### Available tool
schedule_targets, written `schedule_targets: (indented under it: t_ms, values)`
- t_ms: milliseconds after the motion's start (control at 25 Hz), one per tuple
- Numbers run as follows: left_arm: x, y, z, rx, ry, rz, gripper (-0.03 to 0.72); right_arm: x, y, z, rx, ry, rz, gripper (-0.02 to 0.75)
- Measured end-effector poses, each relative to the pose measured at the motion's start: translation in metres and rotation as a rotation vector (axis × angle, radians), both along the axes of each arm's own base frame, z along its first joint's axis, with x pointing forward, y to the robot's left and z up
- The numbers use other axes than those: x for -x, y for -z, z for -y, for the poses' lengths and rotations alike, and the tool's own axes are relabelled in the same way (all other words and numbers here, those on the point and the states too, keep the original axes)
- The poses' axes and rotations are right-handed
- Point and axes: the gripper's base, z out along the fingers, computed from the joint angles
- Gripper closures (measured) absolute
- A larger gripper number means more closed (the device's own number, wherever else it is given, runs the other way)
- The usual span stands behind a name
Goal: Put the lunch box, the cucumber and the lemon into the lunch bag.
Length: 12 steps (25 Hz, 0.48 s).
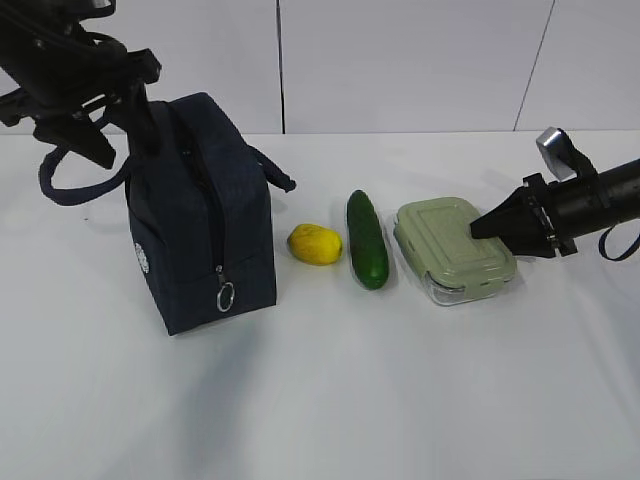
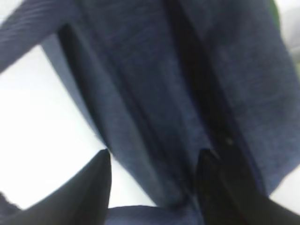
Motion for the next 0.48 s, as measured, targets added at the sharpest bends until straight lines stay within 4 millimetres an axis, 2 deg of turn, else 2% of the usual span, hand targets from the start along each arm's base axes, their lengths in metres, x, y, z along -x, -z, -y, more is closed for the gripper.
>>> schedule_targets:
  t_ms: [80,160,360,400,480]
  values:
    - [0.0,0.001,-0.003,-0.031,-0.004,-0.004,0.3,0.0,0.0,0.0,0.0,0.0,0.0,0.365]
    - [0.0,0.003,-0.004,-0.05,-0.006,-0.01,0.359,0.0,0.0,0.0,0.0,0.001,-0.001,0.365]
    - [-0.004,0.01,-0.007,-0.094,-0.002,-0.014,0.625,0.0,0.0,0.0,-0.001,0.002,-0.004,0.366]
    - [-0.004,0.011,-0.007,-0.102,-0.001,-0.012,0.664,0.0,0.0,0.0,0.0,0.001,-0.004,0.366]
    - [-0.005,0.011,-0.009,-0.122,0.003,-0.006,0.687,0.0,0.0,0.0,0.0,0.003,-0.006,0.366]
